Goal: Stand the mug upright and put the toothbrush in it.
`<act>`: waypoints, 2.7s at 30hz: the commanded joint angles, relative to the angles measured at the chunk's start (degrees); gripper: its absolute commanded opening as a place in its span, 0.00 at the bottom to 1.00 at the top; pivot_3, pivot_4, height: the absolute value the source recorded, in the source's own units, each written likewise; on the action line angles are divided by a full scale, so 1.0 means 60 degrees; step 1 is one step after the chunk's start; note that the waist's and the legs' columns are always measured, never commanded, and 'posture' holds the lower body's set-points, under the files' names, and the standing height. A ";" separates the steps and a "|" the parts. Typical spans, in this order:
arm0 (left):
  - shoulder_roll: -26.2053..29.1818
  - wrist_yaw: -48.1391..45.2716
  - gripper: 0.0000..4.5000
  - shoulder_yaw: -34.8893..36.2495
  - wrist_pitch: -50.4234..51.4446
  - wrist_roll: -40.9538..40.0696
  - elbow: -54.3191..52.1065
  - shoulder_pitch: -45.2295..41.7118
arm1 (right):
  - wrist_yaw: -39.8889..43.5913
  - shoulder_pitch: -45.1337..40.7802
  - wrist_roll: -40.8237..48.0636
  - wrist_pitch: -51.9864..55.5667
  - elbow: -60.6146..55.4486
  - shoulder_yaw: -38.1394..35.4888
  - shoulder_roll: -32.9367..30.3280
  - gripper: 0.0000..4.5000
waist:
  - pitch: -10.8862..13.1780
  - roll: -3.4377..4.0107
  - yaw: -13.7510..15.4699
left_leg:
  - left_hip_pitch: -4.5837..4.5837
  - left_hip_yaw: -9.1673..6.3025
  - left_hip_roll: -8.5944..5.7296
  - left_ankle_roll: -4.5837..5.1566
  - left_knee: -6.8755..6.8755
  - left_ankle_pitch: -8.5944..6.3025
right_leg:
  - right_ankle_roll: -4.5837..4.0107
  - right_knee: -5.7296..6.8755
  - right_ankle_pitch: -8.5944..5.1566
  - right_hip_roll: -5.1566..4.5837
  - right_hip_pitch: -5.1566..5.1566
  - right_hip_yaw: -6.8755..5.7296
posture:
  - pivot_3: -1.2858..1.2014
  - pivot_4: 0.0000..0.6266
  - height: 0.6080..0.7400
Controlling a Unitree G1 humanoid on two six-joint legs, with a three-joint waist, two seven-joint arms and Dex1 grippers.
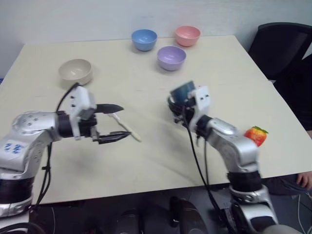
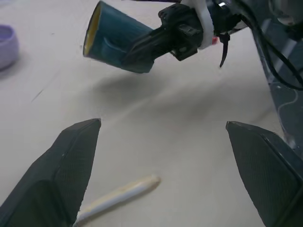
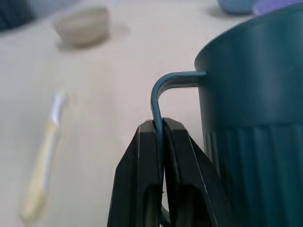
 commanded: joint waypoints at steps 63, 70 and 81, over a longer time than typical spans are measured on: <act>-0.7221 1.4634 1.00 0.2703 0.9357 -0.1452 0.5414 -0.6078 | 0.3252 0.2918 0.5032 0.2537 -0.6975 -0.4254 -0.7681 0.99 | -0.0053 -0.0125 0.0739 | 0.0022 -0.0012 -0.0021 0.0010 0.0040 0.0000 | 0.0023 0.0005 0.0019 -0.0043 0.0049 -0.0003 | 0.52 0.24 1.00; -0.7132 1.5120 0.92 0.2897 0.9357 -0.1272 0.6915 -0.6609 | 0.3053 0.2869 0.5240 0.2512 -0.7121 -0.4342 -0.7863 0.99 | -0.0057 -0.0119 0.0788 | 0.0031 -0.0009 -0.0031 0.0007 0.0040 0.0001 | 0.0023 0.0007 0.0019 -0.0042 0.0055 -0.0003 | 0.52 0.24 1.00; -0.6811 1.4983 0.25 0.2959 0.9357 -0.0801 0.8177 -0.7398 | 0.2432 0.3214 0.5648 0.2338 -0.7480 -0.4548 -0.7757 0.99 | -0.0062 -0.0109 0.0938 | 0.0038 -0.0016 -0.0071 -0.0001 0.0040 0.0005 | 0.0023 0.0006 0.0019 -0.0044 0.0068 -0.0009 | 0.52 0.24 1.00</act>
